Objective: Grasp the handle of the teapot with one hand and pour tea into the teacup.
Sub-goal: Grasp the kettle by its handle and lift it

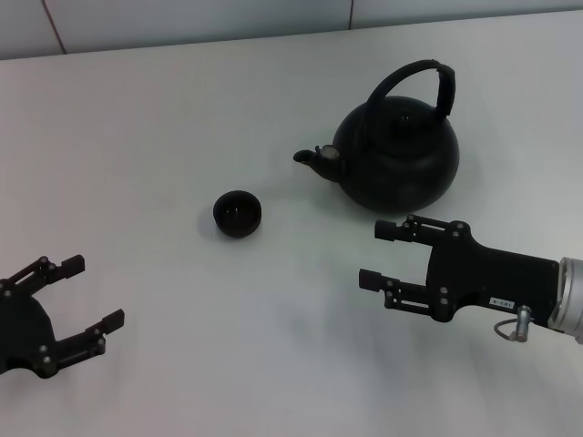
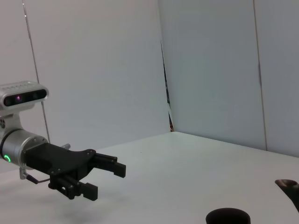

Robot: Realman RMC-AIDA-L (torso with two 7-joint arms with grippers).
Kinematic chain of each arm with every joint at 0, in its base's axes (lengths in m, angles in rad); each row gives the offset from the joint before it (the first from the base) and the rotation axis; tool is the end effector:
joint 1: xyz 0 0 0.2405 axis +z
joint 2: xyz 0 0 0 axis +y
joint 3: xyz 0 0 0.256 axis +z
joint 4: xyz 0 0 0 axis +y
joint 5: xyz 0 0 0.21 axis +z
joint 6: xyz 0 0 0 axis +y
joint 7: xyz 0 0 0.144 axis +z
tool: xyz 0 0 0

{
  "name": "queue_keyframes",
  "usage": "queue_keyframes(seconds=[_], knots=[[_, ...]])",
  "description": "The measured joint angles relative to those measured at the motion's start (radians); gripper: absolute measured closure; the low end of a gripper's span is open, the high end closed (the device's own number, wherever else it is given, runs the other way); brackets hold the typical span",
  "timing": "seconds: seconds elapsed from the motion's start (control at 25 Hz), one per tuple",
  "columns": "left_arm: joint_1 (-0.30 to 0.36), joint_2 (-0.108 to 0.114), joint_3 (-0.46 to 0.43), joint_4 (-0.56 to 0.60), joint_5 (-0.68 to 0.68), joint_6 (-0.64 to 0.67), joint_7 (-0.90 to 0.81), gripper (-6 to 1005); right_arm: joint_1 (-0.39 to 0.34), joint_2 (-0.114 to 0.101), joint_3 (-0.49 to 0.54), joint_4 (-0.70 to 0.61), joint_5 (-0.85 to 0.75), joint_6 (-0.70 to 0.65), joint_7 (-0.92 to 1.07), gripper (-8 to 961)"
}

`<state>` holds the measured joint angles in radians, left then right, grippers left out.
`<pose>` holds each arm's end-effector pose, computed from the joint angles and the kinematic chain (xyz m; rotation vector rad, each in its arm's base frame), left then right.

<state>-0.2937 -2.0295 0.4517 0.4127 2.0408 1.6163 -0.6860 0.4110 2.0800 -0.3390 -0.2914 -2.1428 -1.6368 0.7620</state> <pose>-0.3505 0.2366 0.0005 -2.5327 -0.2914 -0.6438 0.3082 0.2525 -0.0378 -2.5813 0.4081 0.8828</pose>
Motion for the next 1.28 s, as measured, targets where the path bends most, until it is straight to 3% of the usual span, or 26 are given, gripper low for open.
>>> queue_keyframes(seconds=[0.2, 0.36, 0.48, 0.52, 0.68, 0.88, 1.28], knots=[[-0.003, 0.004, -0.001, 0.0, -0.006, 0.001, -0.012, 152, -0.007, 0.002, 0.001, 0.01, 0.019, -0.003, -0.016, 267], [-0.005, 0.0, 0.0, 0.0, -0.006, 0.005, -0.012, 152, -0.047, 0.005, 0.002, 0.102, 0.154, -0.008, -0.15, 267], [-0.006, -0.001, 0.0, 0.0, -0.006, 0.006, -0.012, 152, -0.096, 0.006, 0.002, 0.27, 0.404, 0.015, -0.356, 266], [-0.006, -0.001, 0.0, 0.0, -0.006, 0.006, -0.012, 152, -0.096, 0.006, 0.002, 0.27, 0.404, 0.015, -0.356, 266], [-0.011, -0.002, 0.001, 0.0, -0.007, 0.007, -0.023, 152, -0.111, 0.007, 0.001, 0.463, 0.679, 0.044, -0.57, 266], [-0.014, -0.005, 0.001, 0.0, -0.007, 0.008, -0.024, 152, -0.113, 0.009, 0.016, 0.594, 0.904, 0.058, -0.711, 267], [-0.015, -0.008, 0.001, -0.001, -0.007, 0.013, -0.016, 152, -0.106, 0.008, 0.032, 0.624, 0.944, 0.095, -0.75, 266]])
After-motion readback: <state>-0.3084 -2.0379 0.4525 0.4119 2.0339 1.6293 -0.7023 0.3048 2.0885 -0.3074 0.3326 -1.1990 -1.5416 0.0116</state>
